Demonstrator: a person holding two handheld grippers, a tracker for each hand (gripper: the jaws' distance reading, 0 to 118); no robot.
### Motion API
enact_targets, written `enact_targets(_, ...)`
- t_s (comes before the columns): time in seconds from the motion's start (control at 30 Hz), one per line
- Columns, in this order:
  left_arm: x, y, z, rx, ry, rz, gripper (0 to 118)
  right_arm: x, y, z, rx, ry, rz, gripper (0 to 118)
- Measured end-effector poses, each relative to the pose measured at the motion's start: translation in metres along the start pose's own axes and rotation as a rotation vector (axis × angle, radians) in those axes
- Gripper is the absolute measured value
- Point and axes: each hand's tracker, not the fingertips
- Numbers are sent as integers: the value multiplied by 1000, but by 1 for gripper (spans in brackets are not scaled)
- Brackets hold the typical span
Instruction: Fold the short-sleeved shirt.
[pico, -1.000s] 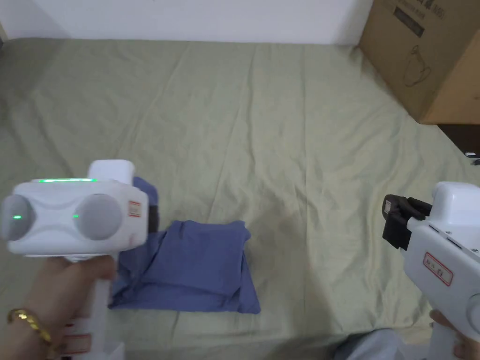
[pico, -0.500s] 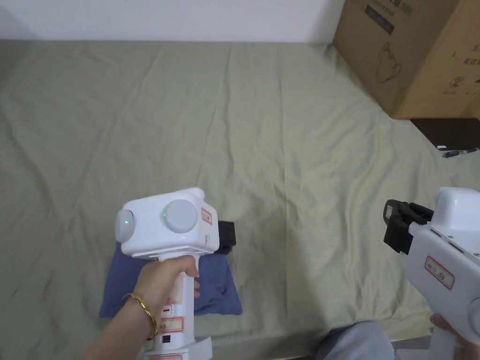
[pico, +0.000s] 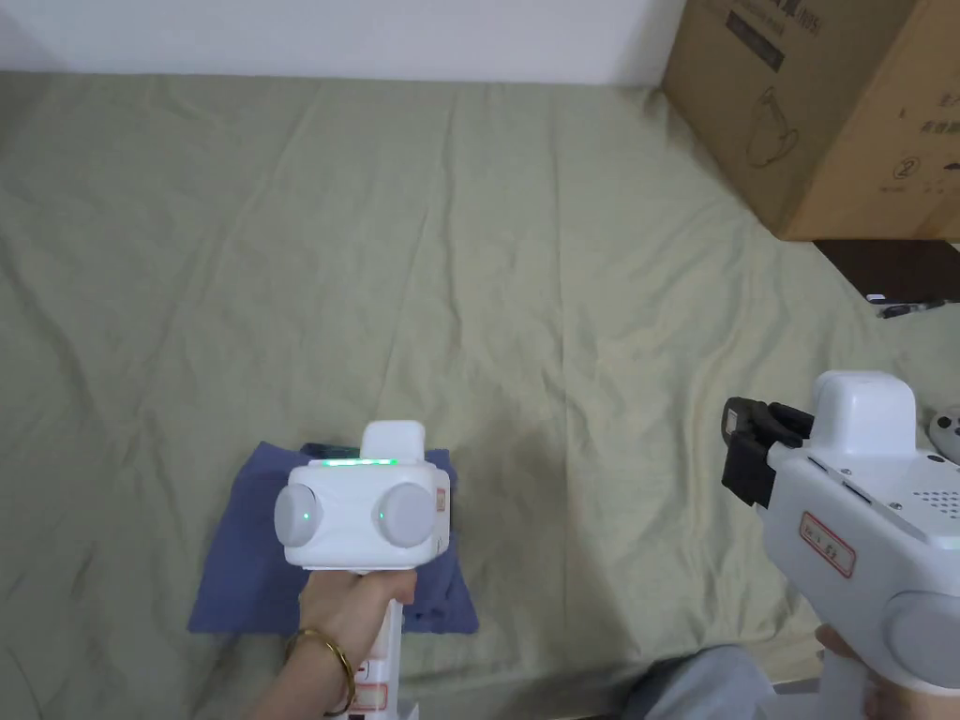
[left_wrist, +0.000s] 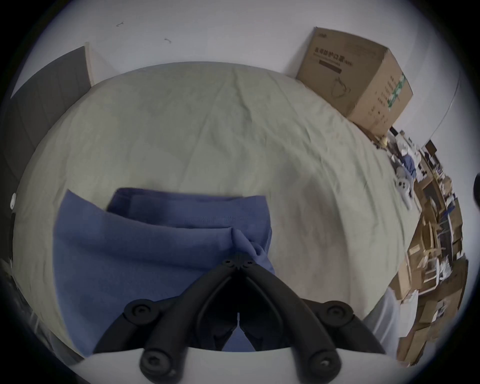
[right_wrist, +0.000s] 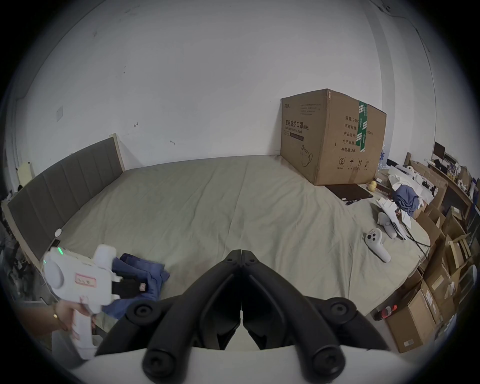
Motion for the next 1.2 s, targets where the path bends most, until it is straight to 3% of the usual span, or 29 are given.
enact_targets(0.2, -17, 14, 8, 15, -83, 95, 0, -7, 1, 3, 0, 12, -9, 0)
enact_targets(0.33, -34, 20, 72, 297, -68, 50, 0, -24, 7, 4, 22, 50, -4, 0)
enact_targets(0.47, -55, 12, 136, 555, 95, -45, 0, -62, 15, 1, 76, 119, -3, 0)
enact_targets(0.63, -89, -5, 169, 609, 225, -24, 0, -135, 6, -31, 75, 255, 2, 0)
enact_targets(0.8, -118, -18, 177, 578, 246, 60, 0, -198, -45, -94, -122, 315, -6, 0)
enact_targets(0.93, -135, -25, 177, 556, 268, 89, 0, -223, -95, -132, -318, 239, 85, 0)
enact_targets(1.03, -146, -23, 178, 531, 252, 125, 0, -224, -120, -143, -370, 220, 68, 0)
enact_targets(1.07, -150, -20, 178, 518, 241, 131, 5, -223, -121, -141, -347, 217, 49, 0)
enact_targets(1.1, -154, -17, 179, 508, 222, 133, 18, -225, -115, -139, -340, 213, 41, 0)
enact_targets(1.13, -161, -13, 179, 495, 174, 144, 42, -227, -111, -140, -351, 210, 45, 0)
enact_targets(1.17, -170, -5, 177, 461, 125, 169, 76, -225, -109, -139, -356, 213, 54, 0)
enact_targets(1.2, -177, 2, 174, 416, 81, 198, 91, -223, -109, -139, -357, 220, 60, 0)
